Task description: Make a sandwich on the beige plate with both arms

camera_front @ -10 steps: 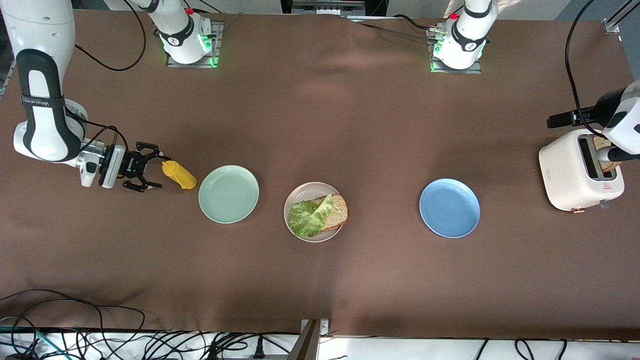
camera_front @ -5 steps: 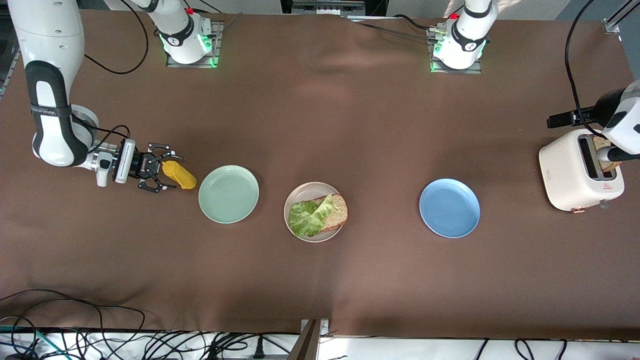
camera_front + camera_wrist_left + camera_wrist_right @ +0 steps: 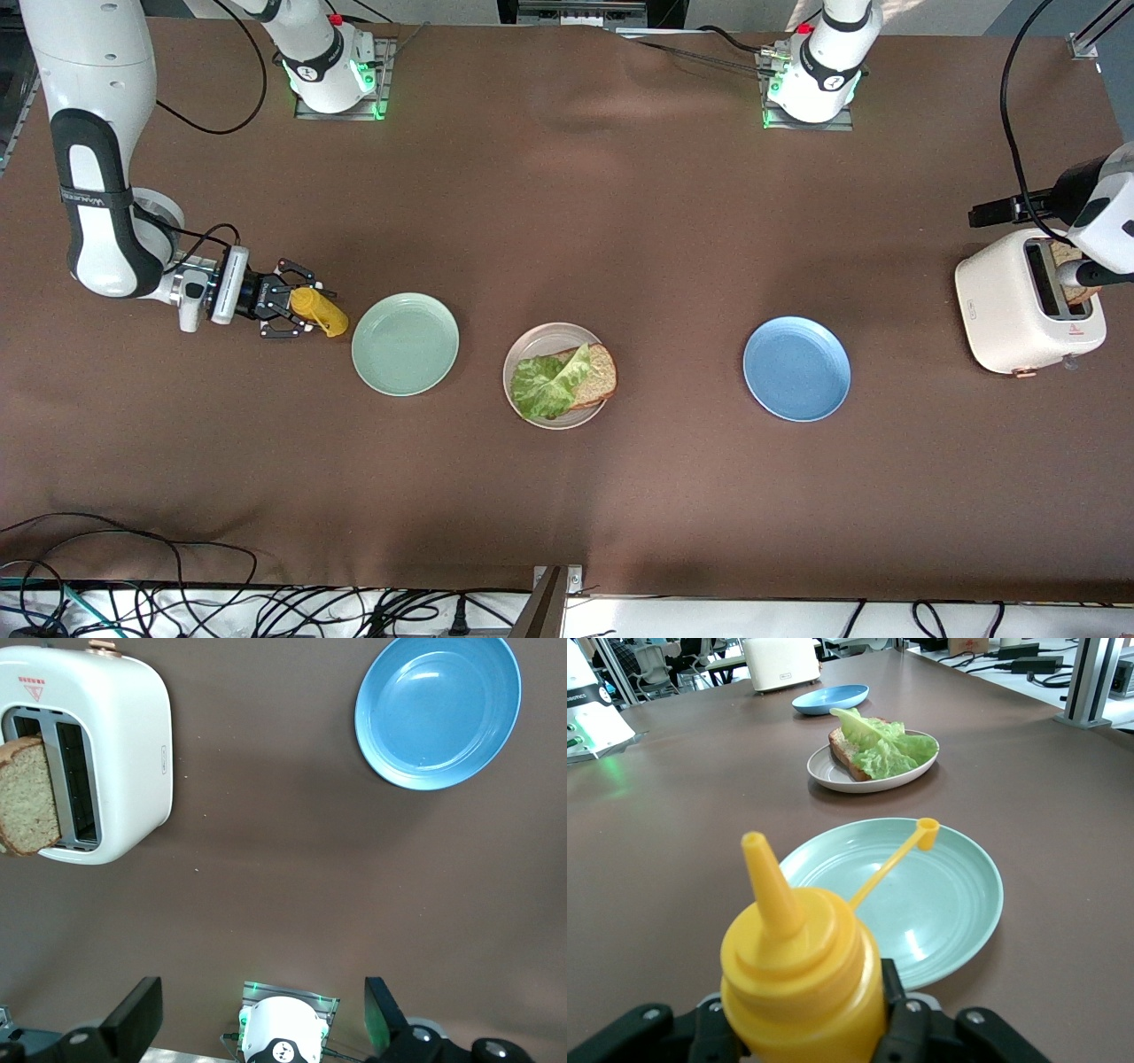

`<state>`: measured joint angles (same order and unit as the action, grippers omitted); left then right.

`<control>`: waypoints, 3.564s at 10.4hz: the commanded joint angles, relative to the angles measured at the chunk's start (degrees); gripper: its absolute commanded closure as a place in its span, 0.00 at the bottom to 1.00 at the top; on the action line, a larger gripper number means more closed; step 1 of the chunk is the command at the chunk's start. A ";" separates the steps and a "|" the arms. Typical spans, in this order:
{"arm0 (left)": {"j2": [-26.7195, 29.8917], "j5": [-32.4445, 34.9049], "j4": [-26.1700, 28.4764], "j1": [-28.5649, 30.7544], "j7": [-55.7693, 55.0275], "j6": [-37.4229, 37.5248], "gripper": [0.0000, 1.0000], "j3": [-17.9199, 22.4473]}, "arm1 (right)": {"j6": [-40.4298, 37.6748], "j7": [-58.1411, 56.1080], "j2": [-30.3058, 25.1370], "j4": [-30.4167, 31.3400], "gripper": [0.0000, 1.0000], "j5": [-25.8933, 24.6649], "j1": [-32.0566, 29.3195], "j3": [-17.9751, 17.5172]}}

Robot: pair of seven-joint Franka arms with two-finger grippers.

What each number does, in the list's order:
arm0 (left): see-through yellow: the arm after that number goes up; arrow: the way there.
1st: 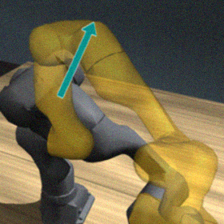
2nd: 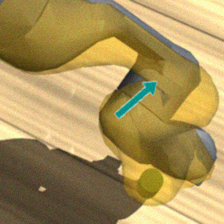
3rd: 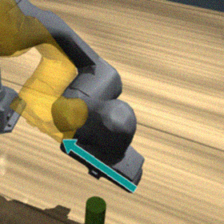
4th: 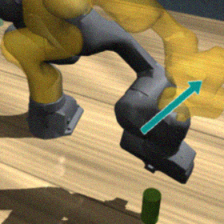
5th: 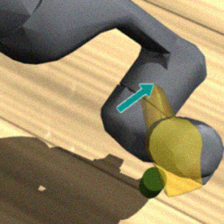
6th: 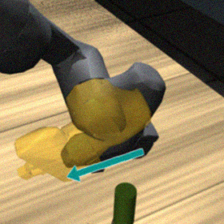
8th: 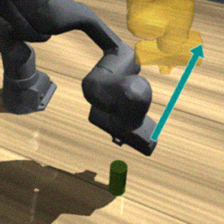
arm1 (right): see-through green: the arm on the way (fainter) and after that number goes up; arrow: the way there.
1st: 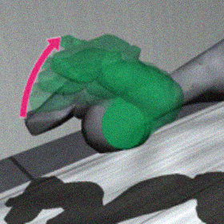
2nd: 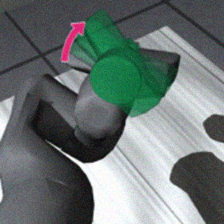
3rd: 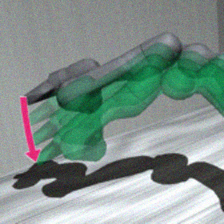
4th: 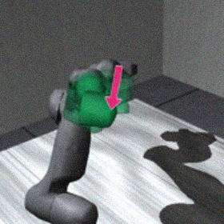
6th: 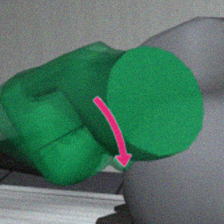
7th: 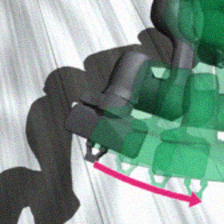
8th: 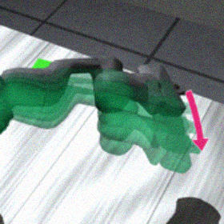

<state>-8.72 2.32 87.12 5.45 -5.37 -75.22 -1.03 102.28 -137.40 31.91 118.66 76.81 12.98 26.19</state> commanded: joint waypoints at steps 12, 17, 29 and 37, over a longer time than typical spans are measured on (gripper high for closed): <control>-0.25 1.64 -0.55 -0.35 0.10 0.60 0.00 -0.47 | 5.74 66.86 7.52 -37.85 1.00 -50.69 24.70 -1.49; -0.25 1.64 -0.55 0.08 0.19 0.60 0.00 -0.47 | 5.04 81.31 19.49 -53.53 1.00 -70.61 37.79 1.84; -0.86 4.01 -0.29 5.07 4.92 -0.10 0.00 -0.12 | 0.03 83.26 27.24 -57.93 1.00 -97.21 51.62 9.50; -4.72 5.94 1.21 17.74 21.27 -2.39 0.00 -0.12 | -0.06 73.97 6.44 -44.07 1.00 -73.32 40.40 6.43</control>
<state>-12.63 5.92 88.07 22.02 13.72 -76.89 -0.53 102.32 -59.16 46.29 68.12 0.55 56.61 35.36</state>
